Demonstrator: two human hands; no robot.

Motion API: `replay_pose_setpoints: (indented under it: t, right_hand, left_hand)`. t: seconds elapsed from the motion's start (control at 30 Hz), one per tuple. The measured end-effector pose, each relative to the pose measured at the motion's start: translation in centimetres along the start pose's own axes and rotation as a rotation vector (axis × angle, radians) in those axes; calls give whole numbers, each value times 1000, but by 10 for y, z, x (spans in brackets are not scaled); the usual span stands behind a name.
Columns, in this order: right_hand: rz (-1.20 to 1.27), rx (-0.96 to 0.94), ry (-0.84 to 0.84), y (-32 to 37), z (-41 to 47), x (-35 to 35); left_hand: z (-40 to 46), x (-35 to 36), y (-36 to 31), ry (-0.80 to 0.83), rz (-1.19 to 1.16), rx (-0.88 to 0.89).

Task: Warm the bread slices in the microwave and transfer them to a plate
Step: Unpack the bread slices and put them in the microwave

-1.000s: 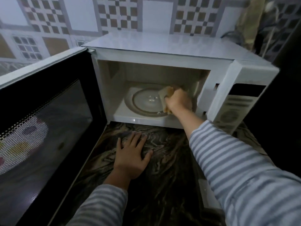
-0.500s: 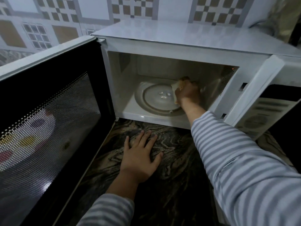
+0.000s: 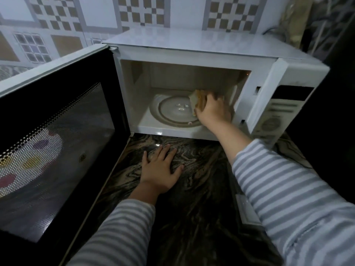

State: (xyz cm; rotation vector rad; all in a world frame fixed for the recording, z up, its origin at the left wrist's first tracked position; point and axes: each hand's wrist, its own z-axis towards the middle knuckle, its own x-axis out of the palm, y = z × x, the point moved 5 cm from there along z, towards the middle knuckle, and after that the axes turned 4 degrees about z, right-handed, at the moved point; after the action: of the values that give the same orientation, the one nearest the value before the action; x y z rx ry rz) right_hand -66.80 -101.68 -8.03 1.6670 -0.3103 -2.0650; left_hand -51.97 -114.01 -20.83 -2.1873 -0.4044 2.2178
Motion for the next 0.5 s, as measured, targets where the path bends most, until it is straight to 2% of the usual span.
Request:
replay_pose_setpoints:
  t: [0.1, 0.2, 0.33, 0.5]
  right_hand:
    - [-7, -82, 82, -1, -43, -13]
    - [-47, -151, 145, -11, -97, -32]
    - [-33, -166, 34, -41, -165, -70]
    - [-58, -73, -87, -94, -221, -121]
  left_hand:
    - [-9, -9, -5, 37, -76, -12]
    - [-30, -27, -26, 33, -109, 55]
    - [-67, -51, -68, -81, -200, 161]
    - [-100, -66, -129, -176, -272, 318]
